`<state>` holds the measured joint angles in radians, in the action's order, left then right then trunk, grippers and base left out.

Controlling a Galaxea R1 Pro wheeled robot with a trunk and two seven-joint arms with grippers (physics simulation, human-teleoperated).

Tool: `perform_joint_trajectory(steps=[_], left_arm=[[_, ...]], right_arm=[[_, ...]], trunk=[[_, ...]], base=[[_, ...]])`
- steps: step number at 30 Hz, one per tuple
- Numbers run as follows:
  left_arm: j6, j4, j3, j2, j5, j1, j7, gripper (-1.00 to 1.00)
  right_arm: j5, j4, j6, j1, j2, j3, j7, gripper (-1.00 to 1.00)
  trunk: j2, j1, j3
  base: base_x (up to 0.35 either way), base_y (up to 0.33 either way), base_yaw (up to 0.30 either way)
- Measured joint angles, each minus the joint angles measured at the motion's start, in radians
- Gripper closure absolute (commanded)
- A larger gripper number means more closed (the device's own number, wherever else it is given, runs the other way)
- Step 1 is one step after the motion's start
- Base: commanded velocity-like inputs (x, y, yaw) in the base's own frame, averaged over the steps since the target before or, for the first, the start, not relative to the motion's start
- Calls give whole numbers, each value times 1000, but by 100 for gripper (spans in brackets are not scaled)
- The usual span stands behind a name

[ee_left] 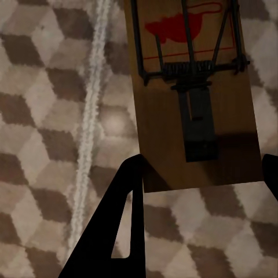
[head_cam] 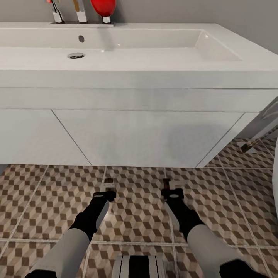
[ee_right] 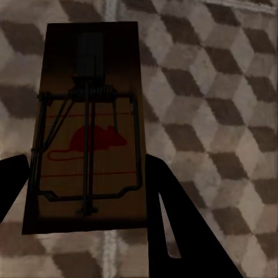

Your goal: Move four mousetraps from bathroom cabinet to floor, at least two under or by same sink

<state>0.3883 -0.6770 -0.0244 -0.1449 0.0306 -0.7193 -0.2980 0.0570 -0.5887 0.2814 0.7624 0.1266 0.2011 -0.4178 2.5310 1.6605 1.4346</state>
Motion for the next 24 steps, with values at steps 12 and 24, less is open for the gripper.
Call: perform_joint_trajectory(steps=[12, 24], left_arm=[[-6, 1, -16, -3, 3, -4, 11, 100], [-68, -3, -17, 5, 3, -7, 2, 100]], right_arm=[[2, 7, -57, 16, 3, -2, -8, 100], [-1, 3, -59, 16, 2, 3, -9, 100]], trunk=[[0, 0, 0], [0, -1, 0]], base=[[0, 0, 0], [170, 0, 0]])
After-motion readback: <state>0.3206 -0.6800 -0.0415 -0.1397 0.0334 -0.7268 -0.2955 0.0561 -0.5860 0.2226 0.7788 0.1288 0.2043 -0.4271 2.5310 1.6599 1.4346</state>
